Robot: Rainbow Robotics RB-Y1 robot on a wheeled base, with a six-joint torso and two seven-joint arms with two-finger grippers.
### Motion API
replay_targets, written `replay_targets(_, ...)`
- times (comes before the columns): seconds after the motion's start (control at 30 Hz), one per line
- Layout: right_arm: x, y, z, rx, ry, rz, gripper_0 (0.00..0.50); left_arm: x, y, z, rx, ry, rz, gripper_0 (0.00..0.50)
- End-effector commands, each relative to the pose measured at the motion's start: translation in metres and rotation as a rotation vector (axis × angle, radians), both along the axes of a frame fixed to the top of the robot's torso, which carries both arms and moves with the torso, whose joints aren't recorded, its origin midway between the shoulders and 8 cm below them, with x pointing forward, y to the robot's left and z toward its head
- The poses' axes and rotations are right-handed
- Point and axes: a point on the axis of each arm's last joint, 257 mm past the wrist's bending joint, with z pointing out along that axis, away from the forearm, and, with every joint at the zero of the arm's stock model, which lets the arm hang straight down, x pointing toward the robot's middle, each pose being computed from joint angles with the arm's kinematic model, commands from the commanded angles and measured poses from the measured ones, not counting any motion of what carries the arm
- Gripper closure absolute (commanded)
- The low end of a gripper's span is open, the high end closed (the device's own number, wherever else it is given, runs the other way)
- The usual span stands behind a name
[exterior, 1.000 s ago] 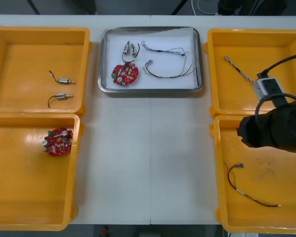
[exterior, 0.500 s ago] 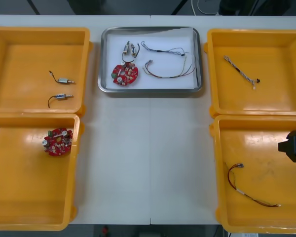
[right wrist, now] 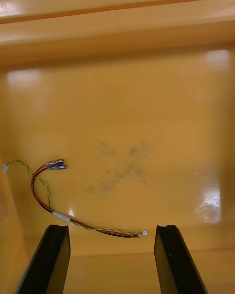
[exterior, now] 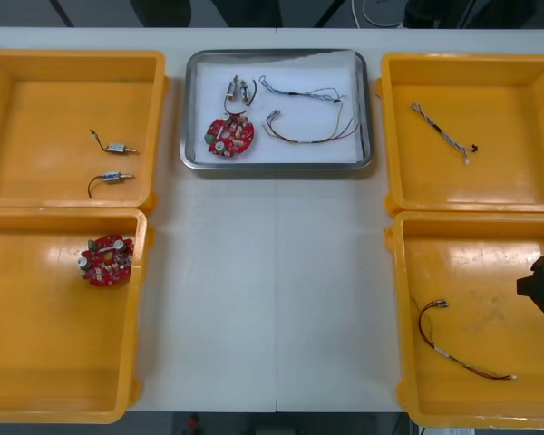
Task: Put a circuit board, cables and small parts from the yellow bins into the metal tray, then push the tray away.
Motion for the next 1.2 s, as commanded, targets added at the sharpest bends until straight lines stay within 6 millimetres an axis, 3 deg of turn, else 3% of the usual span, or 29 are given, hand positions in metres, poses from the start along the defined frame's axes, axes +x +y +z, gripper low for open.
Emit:
replay_targets(0.03,-0.0065,-0.008,0.0004,-0.014,0.014,-0.015,0.0,-0.0056,0.0132,0.012,0.053,-0.009,0.0,0.0)
replay_targets(1.2,-0.0085,-0.0078,-0.002,-0.014,0.021,-0.014,0.0,-0.0056,0.0132,0.012,0.053,-0.009,0.0,0.0)
